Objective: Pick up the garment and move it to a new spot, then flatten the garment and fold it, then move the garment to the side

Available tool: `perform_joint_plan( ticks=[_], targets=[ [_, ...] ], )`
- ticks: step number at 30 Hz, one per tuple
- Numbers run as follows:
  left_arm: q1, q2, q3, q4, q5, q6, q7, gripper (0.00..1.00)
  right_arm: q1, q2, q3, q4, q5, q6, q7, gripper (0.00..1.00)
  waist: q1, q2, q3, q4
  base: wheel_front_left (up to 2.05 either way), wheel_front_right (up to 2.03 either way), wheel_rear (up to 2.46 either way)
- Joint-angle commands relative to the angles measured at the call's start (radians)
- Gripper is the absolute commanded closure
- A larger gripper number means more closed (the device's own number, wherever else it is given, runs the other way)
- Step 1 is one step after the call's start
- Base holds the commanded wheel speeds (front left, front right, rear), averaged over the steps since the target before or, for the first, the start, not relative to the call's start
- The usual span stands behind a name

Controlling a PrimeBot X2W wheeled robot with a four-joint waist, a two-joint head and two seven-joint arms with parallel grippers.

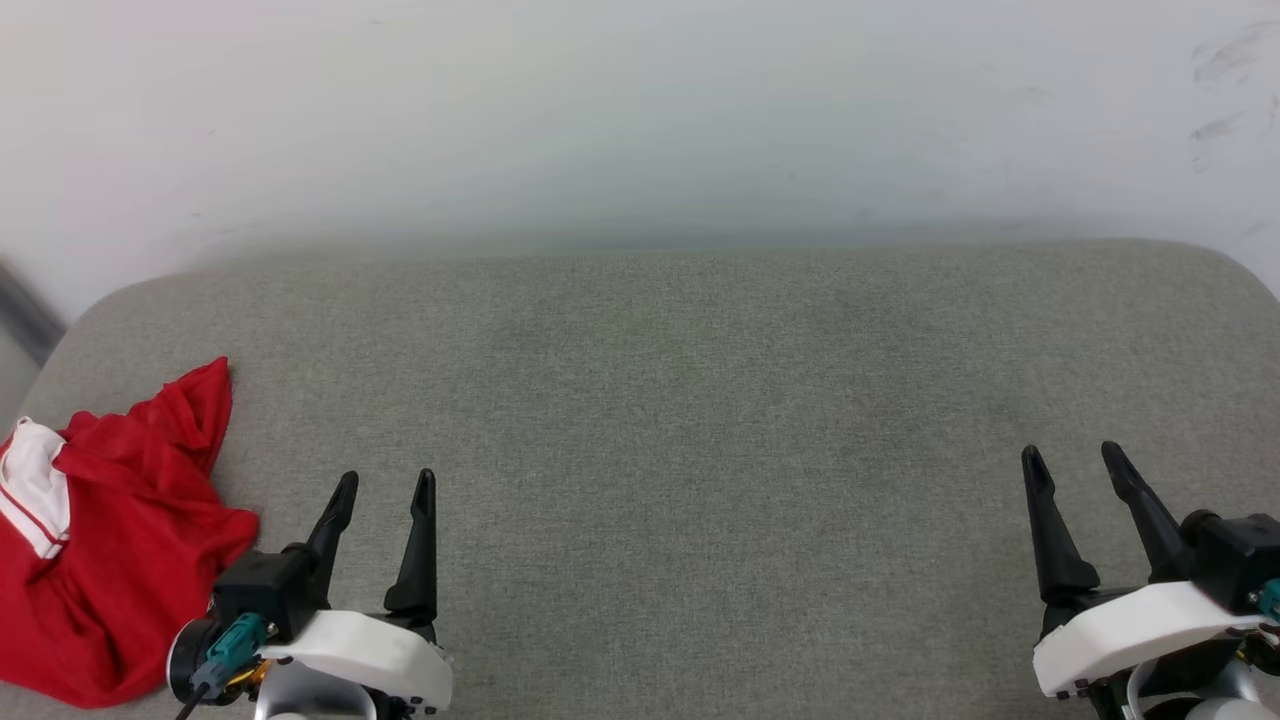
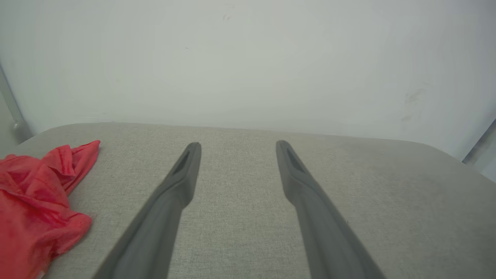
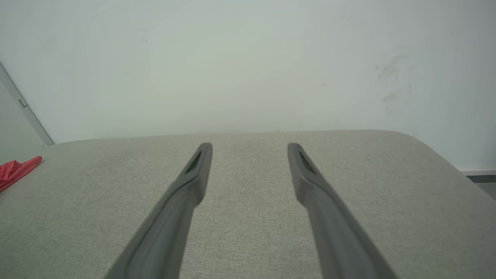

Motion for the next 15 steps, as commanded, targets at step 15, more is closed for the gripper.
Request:
perform_joint_plan(
  ticks=[15],
  targets=[
    [-0.008, -0.009, 0.004, 0.016, 0.098, 0.002, -0.038, 0.00, 0.005, 0.030, -0.024, -0.018, -0.116, 0.001, -0.036, 0.00, 0.0000, 0.0000, -0.002, 0.003, 0.00, 0.00, 0.00]
  ],
)
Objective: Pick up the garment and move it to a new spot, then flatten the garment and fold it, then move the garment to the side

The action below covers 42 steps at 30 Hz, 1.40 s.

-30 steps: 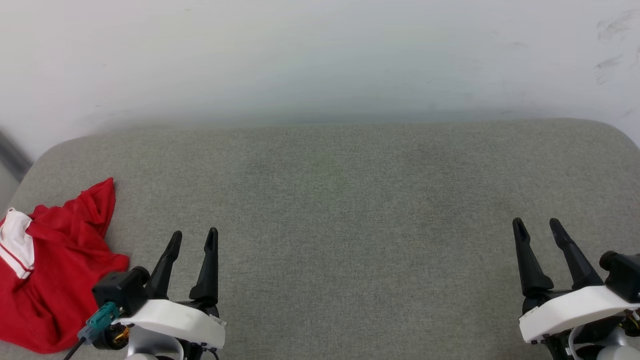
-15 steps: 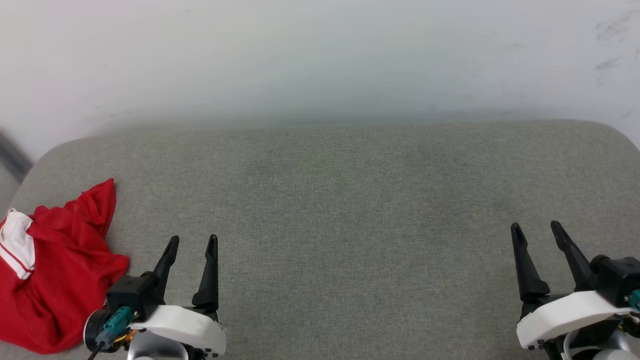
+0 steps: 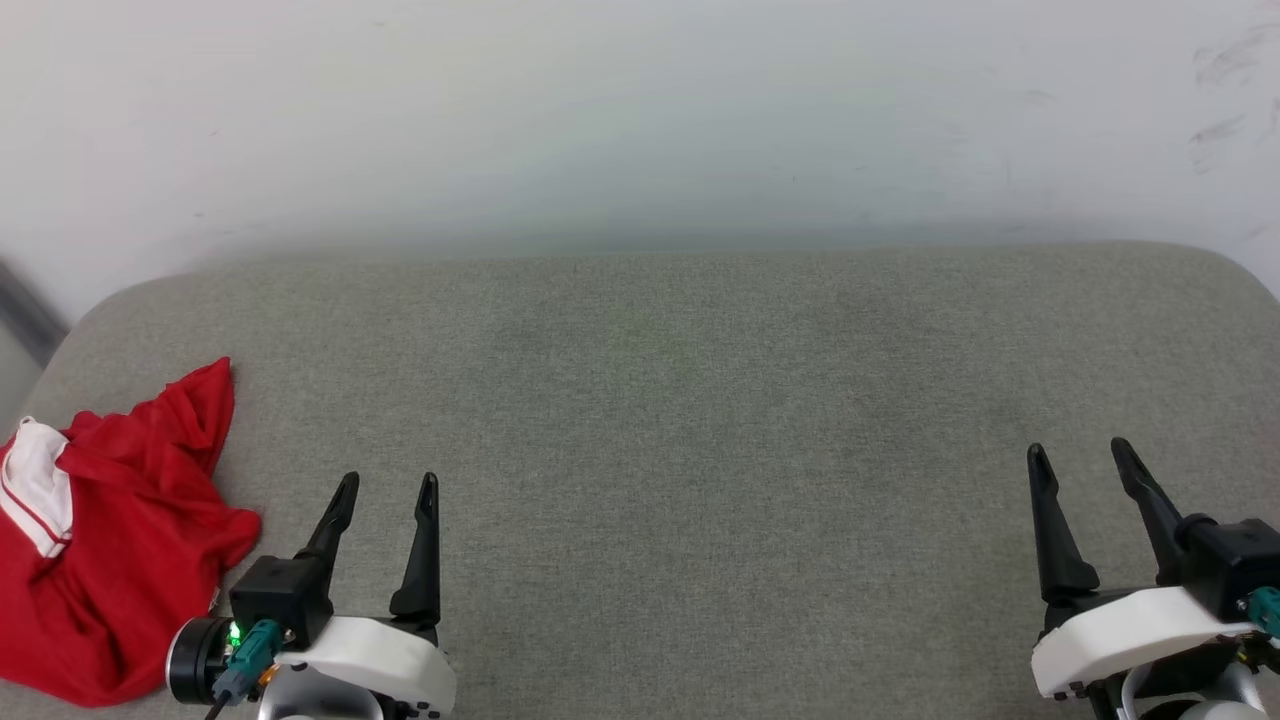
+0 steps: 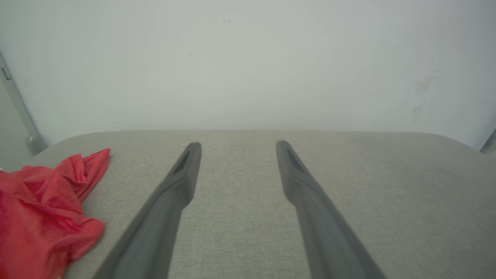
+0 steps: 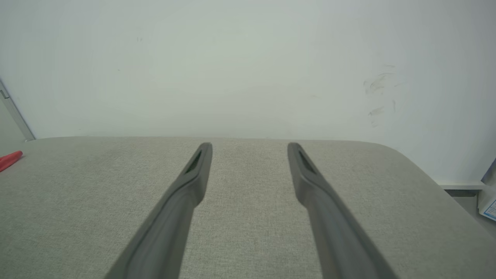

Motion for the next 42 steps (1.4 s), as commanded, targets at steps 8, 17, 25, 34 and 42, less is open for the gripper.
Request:
perform_joint_plan(
  ticks=[8, 17, 25, 34, 42],
  targets=[
    [-0.010, -0.007, 0.003, 0.007, 0.063, -0.008, -0.023, 0.00, 0.004, 0.014, -0.017, -0.007, -0.051, 0.000, -0.019, 0.00, 0.0000, 0.0000, -0.002, 0.005, 0.00, 0.00, 0.00],
    [-0.013, -0.010, 0.007, 0.008, 0.113, -0.013, -0.036, 0.00, 0.005, 0.018, -0.025, -0.012, -0.094, 0.000, -0.032, 0.00, 0.0000, 0.0000, -0.003, 0.014, 0.00, 0.00, 0.00],
    [-0.014, -0.021, 0.015, 0.008, 0.113, -0.020, -0.039, 0.00, 0.001, 0.018, -0.018, -0.011, -0.072, 0.000, -0.029, 0.00, 0.0000, 0.0000, -0.009, 0.069, 0.00, 0.00, 0.00],
    [-0.011, -0.027, 0.034, 0.004, 0.106, -0.020, -0.039, 0.00, 0.011, 0.018, 0.024, -0.022, -0.051, 0.000, -0.026, 0.00, 0.0000, 0.0000, -0.016, 0.189, 0.00, 0.00, 0.00],
    [0.008, -0.024, 0.073, 0.004, 0.095, -0.016, -0.039, 0.00, 0.009, 0.017, 0.075, -0.017, -0.038, 0.000, -0.029, 0.00, 0.0000, 0.0000, -0.025, 0.328, 0.00, 0.00, 0.00]
  ],
)
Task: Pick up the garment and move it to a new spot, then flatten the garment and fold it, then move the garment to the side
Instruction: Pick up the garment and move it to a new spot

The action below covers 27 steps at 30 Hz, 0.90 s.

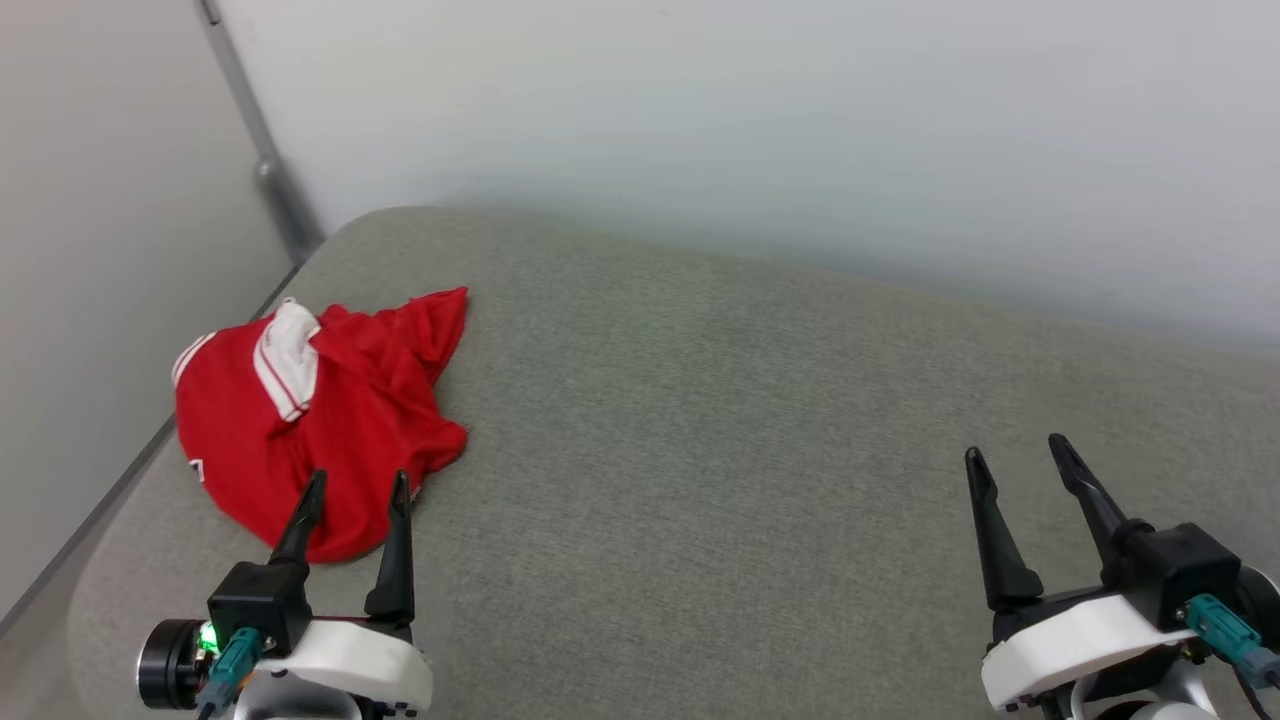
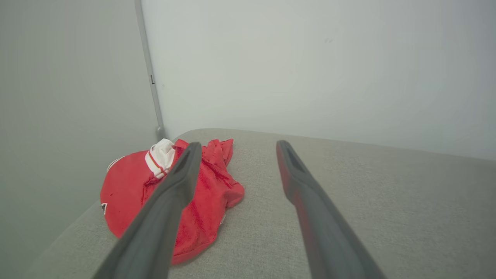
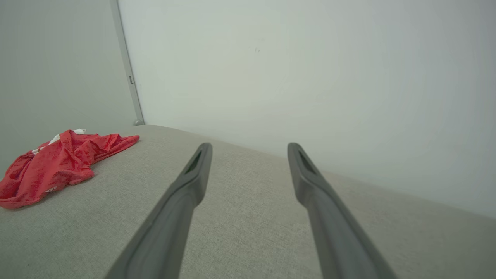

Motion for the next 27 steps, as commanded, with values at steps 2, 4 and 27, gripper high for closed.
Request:
perform_joint_plan(
  ticks=[2, 4, 27],
  targets=[
    [0.018, 0.002, 0.009, -0.004, -0.004, 0.004, -0.002, 0.00, 0.002, 0.002, 0.013, 0.002, 0.005, 0.000, -0.003, 0.00, 0.0000, 0.0000, -0.008, 0.068, 0.00, 0.00, 0.00],
    [0.027, 0.001, 0.018, -0.008, -0.005, 0.008, -0.002, 0.00, -0.002, 0.002, 0.026, 0.005, 0.007, 0.000, 0.000, 0.00, 0.0000, 0.0000, -0.010, 0.093, 0.00, 0.00, 0.00],
    [-0.015, 0.036, 0.094, -0.011, -0.014, 0.022, -0.001, 0.00, -0.056, 0.001, 0.086, -0.029, -0.013, 0.000, 0.037, 0.00, 0.0000, 0.0000, 0.073, 0.066, 0.00, 0.00, 0.00]
  ],
)
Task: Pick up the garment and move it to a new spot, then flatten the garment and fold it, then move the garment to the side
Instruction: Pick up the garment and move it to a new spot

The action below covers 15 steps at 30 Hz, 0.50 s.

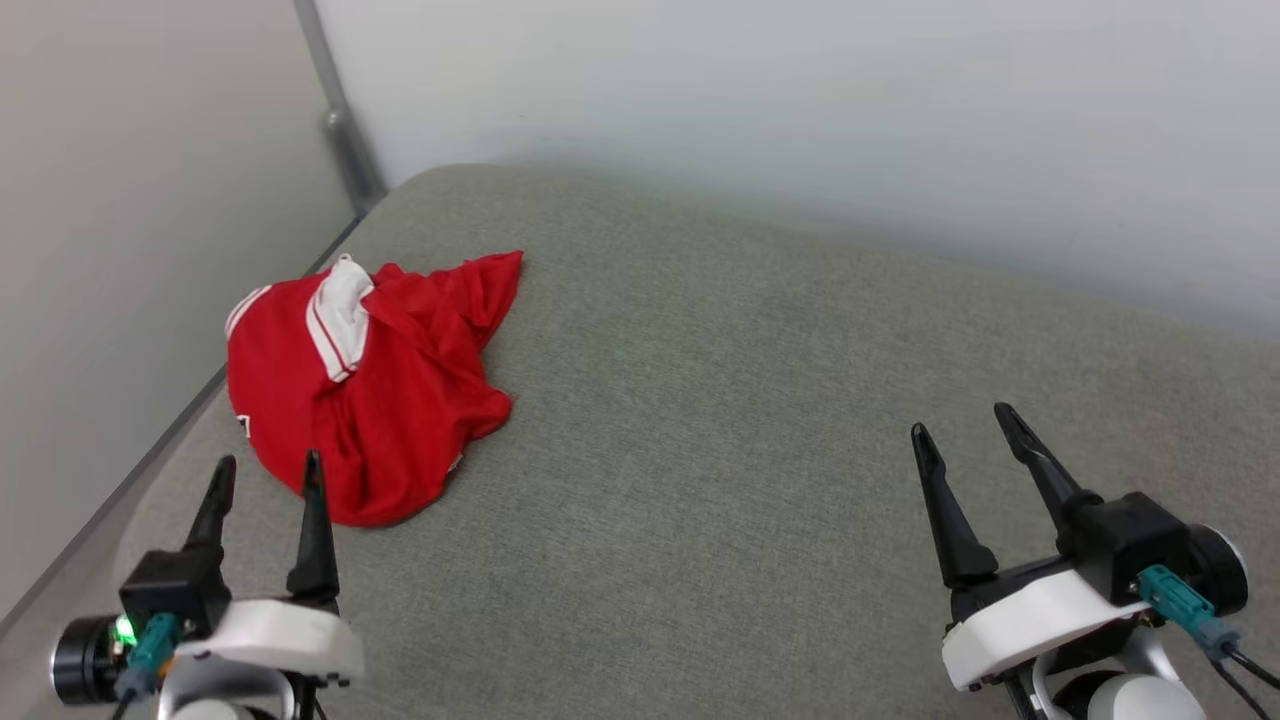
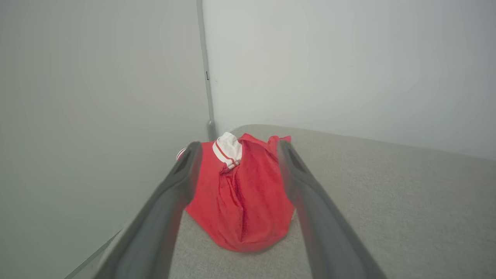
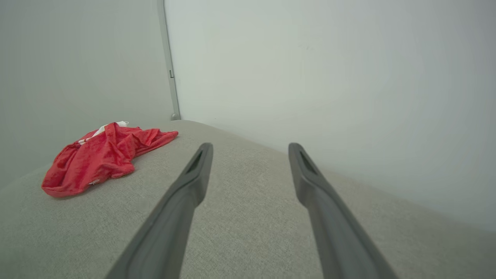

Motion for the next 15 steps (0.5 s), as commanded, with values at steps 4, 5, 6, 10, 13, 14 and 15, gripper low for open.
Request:
perform_joint_plan(
  ticks=[4, 5, 6, 10, 13, 14, 15],
  targets=[
    [-0.125, 0.049, 0.022, 0.031, -0.038, -0.017, 0.070, 0.00, -0.030, 0.000, -0.006, -0.020, -0.013, 0.000, 0.014, 0.00, 0.0000, 0.0000, 0.078, -0.077, 0.00, 0.00, 0.00],
    [-0.153, 0.059, 0.031, 0.040, -0.056, -0.020, 0.105, 0.00, -0.035, 0.000, -0.003, -0.024, -0.017, 0.000, 0.016, 0.00, 0.0000, 0.0000, 0.093, -0.091, 0.00, 0.00, 0.00],
    [-0.186, 0.073, 0.036, 0.051, -0.071, -0.027, 0.139, 0.00, -0.039, 0.000, -0.006, -0.029, -0.020, 0.000, 0.017, 0.00, 0.0000, 0.0000, 0.105, -0.102, 0.00, 0.00, 0.00],
    [-0.351, 0.169, 0.087, 0.165, -0.177, -0.042, 0.402, 0.00, -0.070, -0.002, -0.002, -0.031, -0.020, 0.000, 0.012, 0.00, 0.0000, 0.0000, 0.174, -0.181, 0.00, 0.00, 0.00],
    [-0.409, 0.219, 0.100, 0.236, -0.220, -0.047, 0.538, 0.00, -0.092, -0.002, 0.003, -0.027, -0.016, 0.000, 0.005, 0.00, 0.0000, 0.0000, 0.211, -0.218, 0.00, 0.00, 0.00],
    [-0.423, 0.233, 0.102, 0.260, -0.233, -0.049, 0.575, 0.00, -0.099, -0.002, 0.001, -0.026, -0.017, 0.000, 0.001, 0.00, 0.0000, 0.0000, 0.224, -0.228, 0.00, 0.00, 0.00],
    [-0.435, 0.246, 0.105, 0.286, -0.245, -0.051, 0.615, 0.00, -0.106, -0.002, 0.002, -0.025, -0.016, 0.000, -0.003, 0.00, 0.0000, 0.0000, 0.237, -0.238, 0.00, 0.00, 0.00]
  ],
)
